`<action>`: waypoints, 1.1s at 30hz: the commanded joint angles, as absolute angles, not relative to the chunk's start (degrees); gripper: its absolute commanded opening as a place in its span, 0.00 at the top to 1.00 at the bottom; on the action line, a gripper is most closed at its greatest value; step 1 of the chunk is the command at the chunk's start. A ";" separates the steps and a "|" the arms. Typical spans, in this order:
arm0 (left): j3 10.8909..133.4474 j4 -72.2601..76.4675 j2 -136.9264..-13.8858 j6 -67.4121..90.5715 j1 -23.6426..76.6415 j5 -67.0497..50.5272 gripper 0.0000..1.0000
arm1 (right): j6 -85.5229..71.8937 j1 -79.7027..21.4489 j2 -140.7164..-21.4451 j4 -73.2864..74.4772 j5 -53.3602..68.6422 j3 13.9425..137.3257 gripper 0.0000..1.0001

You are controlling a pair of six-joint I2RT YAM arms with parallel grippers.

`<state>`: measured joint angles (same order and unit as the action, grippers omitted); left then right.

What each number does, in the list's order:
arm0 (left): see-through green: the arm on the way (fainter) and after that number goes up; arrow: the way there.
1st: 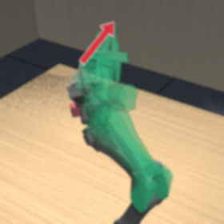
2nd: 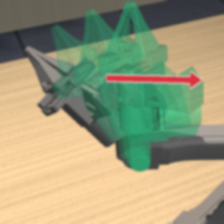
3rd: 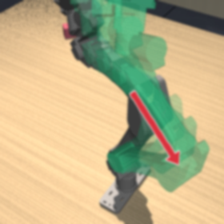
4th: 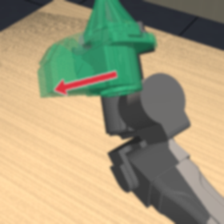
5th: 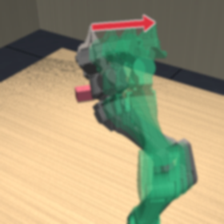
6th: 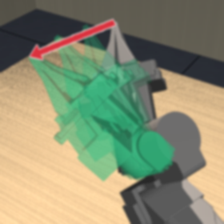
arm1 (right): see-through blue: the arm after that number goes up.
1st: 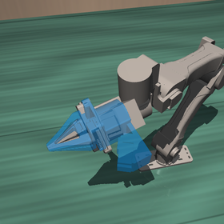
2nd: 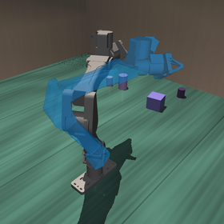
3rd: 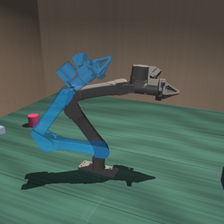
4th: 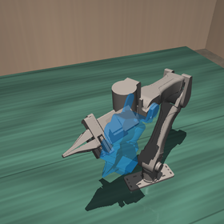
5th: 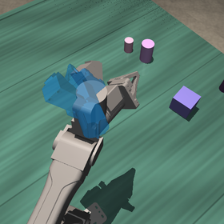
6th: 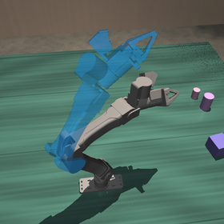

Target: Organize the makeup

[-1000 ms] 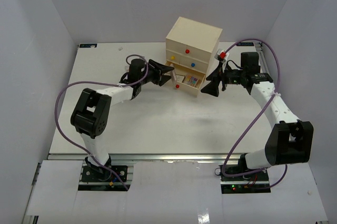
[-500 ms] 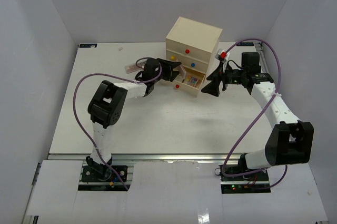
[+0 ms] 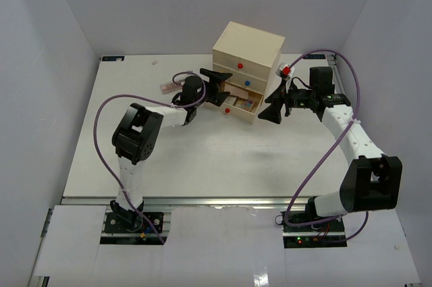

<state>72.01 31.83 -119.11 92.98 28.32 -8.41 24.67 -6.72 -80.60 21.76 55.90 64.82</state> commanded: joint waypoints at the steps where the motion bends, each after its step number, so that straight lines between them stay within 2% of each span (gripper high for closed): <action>1: 71.37 33.85 -114.37 93.05 28.30 -9.25 0.02 | 25.49 -6.33 -79.34 21.88 56.89 64.71 0.10; 9: 69.48 33.08 -109.17 89.11 27.98 -11.83 0.02 | 25.57 -6.33 -79.71 21.88 57.12 64.69 0.10; 14: 66.65 31.63 -102.63 79.77 26.92 -15.38 0.02 | 27.74 -6.44 -79.63 22.72 59.01 64.21 0.10; 19: 59.40 24.64 -89.67 56.91 21.18 -20.72 0.02 | 34.98 -10.66 -79.75 24.86 59.50 63.63 0.10; 23: 54.91 15.83 -81.71 41.19 13.57 -26.38 0.02 | 45.43 -19.63 -81.43 27.98 51.87 64.66 0.10; 24: 54.84 13.75 -81.56 40.96 11.88 -27.69 0.02 | 47.92 -19.77 -81.47 28.61 51.68 64.93 0.10; 28: 60.94 -4.27 -82.85 15.52 8.44 -28.58 0.02 | 64.92 -27.05 -82.88 31.80 48.35 67.11 0.10; 30: 66.27 -11.51 -87.01 3.83 8.44 -25.66 0.02 | 65.72 -28.22 -83.49 32.05 48.65 70.06 0.10; 33: 69.38 -13.37 -91.08 -11.76 8.53 -19.93 0.02 | 66.32 -28.51 -84.20 31.98 50.06 72.54 0.10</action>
<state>64.27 -0.43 -86.65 18.22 8.25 -24.40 57.70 -28.00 -83.76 31.00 50.00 67.01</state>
